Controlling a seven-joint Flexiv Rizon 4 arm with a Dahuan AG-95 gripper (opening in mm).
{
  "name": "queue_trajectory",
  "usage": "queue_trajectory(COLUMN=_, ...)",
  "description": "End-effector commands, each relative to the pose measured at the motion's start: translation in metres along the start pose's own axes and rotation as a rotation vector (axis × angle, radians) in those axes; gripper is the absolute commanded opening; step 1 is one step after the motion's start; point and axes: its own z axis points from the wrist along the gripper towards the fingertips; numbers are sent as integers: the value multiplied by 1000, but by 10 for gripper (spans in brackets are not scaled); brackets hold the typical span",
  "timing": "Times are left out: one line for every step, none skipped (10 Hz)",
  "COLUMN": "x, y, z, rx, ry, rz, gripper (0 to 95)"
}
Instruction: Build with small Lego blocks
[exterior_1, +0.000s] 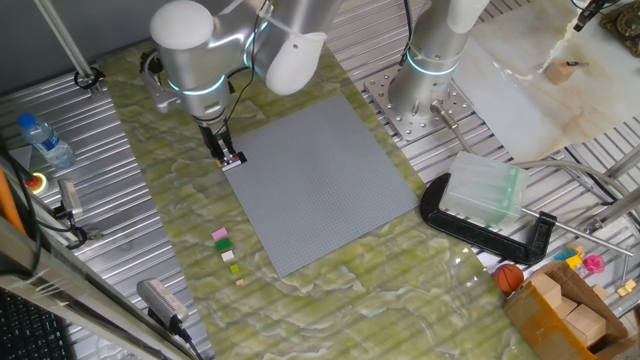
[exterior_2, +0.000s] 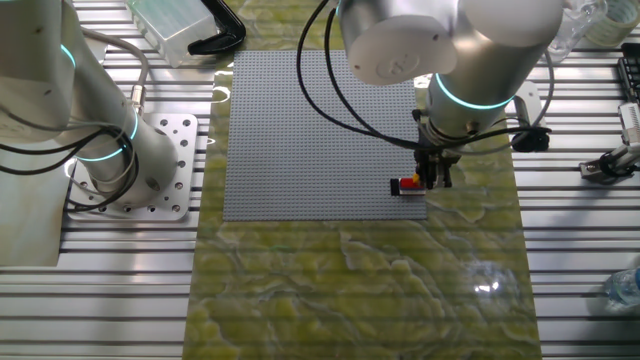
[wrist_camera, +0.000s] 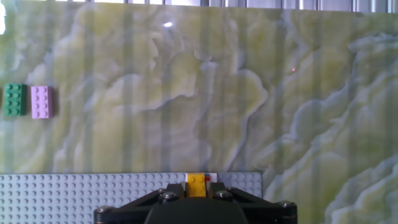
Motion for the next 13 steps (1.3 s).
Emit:
queue_trajectory(x=2, y=-2, z=-2, rx=3, ry=-3, rz=-3, gripper=0)
queue_trajectory(x=3, y=-3, z=-1, rx=3, ry=-2, rz=-4, gripper=0)
queue_trajectory(x=3, y=-3, z=-1, rx=5, ry=-1, rz=-2, gripper=0)
queue_trajectory(x=3, y=-3, z=-1, rx=4, ry=-2, rz=-1, gripper=0)
queue_trajectory(x=4, y=-3, z=-1, rx=4, ry=3, rz=-1, gripper=0)
queue_trajectory(x=4, y=-4, z=2, rx=7, ry=7, rz=-3, gripper=0)
queue_trajectory(x=5, y=-5, z=2, rx=9, ry=8, rz=-4, gripper=0)
queue_trajectory(x=6, y=-5, z=2, rx=9, ry=7, rz=-3, gripper=0)
queue_trajectory(x=6, y=-5, z=2, rx=10, ry=6, rz=2, gripper=0)
queue_trajectory(x=6, y=-5, z=2, rx=9, ry=6, rz=8, gripper=0)
queue_trajectory(x=5, y=-5, z=3, rx=6, ry=6, rz=13, gripper=0)
queue_trajectory(x=4, y=-6, z=4, rx=3, ry=7, rz=17, gripper=0)
queue_trajectory(x=4, y=-6, z=4, rx=-7, ry=8, rz=23, gripper=0)
